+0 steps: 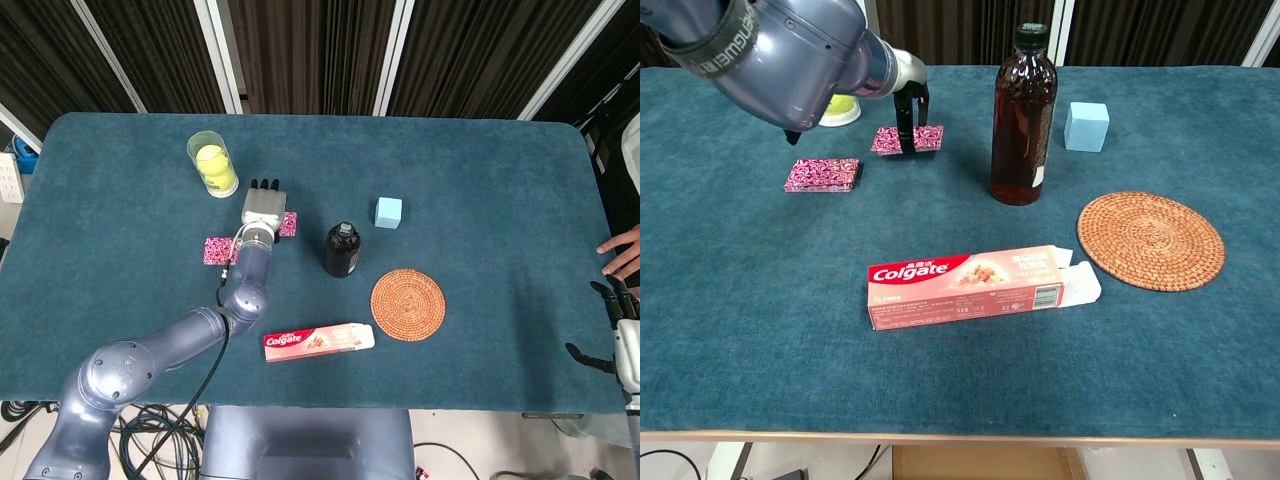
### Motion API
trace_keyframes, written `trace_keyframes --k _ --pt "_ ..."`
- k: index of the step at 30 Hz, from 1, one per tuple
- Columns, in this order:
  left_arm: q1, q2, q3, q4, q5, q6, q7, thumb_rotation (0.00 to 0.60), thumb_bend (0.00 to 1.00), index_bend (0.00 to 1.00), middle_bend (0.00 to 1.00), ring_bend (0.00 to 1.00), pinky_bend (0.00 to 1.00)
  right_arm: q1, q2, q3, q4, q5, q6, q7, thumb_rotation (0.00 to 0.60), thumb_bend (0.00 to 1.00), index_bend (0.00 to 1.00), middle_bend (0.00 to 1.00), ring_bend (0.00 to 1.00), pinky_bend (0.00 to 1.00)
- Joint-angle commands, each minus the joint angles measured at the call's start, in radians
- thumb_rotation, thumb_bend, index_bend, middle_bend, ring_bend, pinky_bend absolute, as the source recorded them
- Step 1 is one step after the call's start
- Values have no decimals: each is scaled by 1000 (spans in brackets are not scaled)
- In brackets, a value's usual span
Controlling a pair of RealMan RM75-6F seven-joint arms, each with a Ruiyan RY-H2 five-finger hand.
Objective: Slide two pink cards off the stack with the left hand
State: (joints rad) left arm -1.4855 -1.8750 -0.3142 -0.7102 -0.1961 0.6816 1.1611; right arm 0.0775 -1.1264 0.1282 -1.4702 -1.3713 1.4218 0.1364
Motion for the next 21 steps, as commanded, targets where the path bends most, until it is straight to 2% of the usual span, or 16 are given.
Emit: trace_keyframes --k 1,9,21 --pt "-2 -12 -13 10 -8 10 24 600 369 570 125 0 0 1 0 1 2 3 -3 2 600 112 132 56 126 234" --pt "-9 -40 -51 36 -23 30 92 600 369 567 123 0 0 -2 3 4 6 6 0 17 600 112 132 63 126 234" --pt "-6 -62 -107 52 -16 36 160 600 323 473 108 0 0 -4 4 7 8 10 0 24 600 112 132 63 126 234"
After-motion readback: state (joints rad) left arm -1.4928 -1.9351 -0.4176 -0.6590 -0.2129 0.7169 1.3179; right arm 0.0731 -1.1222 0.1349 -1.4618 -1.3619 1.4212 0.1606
